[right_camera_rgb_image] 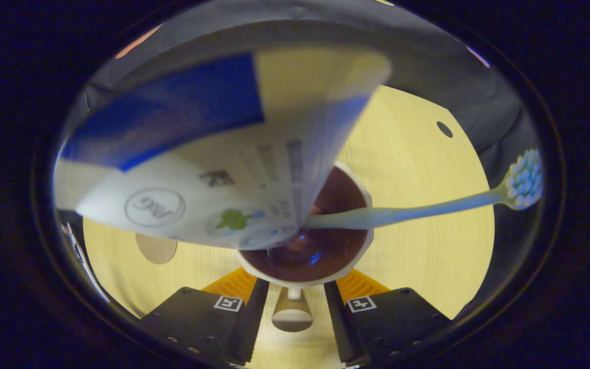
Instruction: Put the toothbrush and toothpaste on the desktop into the cup, then pick up the cup and place it on the coaster on the desktop.
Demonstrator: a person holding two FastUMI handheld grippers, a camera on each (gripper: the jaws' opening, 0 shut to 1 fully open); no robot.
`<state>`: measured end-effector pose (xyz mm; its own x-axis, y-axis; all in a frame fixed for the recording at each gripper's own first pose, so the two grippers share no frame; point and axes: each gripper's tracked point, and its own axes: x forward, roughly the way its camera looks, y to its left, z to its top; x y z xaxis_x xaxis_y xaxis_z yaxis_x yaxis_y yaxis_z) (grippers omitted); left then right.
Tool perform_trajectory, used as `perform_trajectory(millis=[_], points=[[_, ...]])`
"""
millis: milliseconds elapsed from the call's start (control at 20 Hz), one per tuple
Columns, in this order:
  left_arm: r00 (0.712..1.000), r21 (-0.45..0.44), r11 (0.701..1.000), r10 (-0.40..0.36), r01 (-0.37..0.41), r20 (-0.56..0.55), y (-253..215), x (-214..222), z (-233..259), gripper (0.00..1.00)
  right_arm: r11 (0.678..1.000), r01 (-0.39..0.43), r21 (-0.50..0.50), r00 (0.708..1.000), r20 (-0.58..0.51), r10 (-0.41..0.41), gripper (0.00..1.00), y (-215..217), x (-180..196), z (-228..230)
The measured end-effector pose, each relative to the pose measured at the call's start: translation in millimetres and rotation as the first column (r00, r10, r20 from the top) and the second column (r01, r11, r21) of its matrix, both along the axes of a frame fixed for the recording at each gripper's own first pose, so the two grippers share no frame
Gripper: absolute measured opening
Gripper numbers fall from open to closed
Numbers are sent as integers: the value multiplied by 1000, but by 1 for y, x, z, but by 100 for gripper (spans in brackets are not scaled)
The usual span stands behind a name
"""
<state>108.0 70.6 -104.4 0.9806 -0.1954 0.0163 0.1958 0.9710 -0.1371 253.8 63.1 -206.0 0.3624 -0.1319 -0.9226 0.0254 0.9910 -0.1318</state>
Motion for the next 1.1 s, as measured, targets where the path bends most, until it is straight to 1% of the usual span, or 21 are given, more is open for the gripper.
perform_trajectory(millis=[100,200,250,350,450,500,550,800,850,1050,1100], points=[[1000,-5,1000,-12,12,-7,-3,-1,-1,98,1000,-1,-6,1000,3,1,55,-4,1,0],[1000,-10,1000,-17,17,-6,-3,-3,-2,96,1000,28,-5,1000,0,-28,38,-2,3,-3],[1000,-12,1000,-15,15,-8,-2,-2,-4,96,1000,30,-9,1000,-2,-30,29,-2,5,-8],[1000,-20,1000,-15,14,-28,-2,-1,-11,96,1000,23,-12,1000,5,-23,31,0,7,-7],[999,-29,999,-14,13,-45,-1,-3,-18,96,1000,22,8,999,31,-22,31,5,12,-5],[999,-32,999,-13,11,-52,-1,-4,-20,96,1000,12,16,999,40,-13,28,5,16,-7],[998,-34,999,-9,7,-57,1,-4,-22,96,1000,6,23,999,50,-7,28,5,17,-8],[998,-29,1000,-4,2,-69,3,-5,-26,96,1000,3,29,998,61,-4,27,1,6,-8],[998,-27,1000,-4,2,-67,4,-5,-26,98,999,3,39,998,58,-5,26,1,4,-8],[999,-15,1000,-15,15,-50,-3,-9,-20,97,999,-28,17,995,95,26,25,2,-4,14],[999,-9,1000,-8,7,-45,-1,-10,-20,98,999,-43,11,993,106,41,25,6,-7,21]])
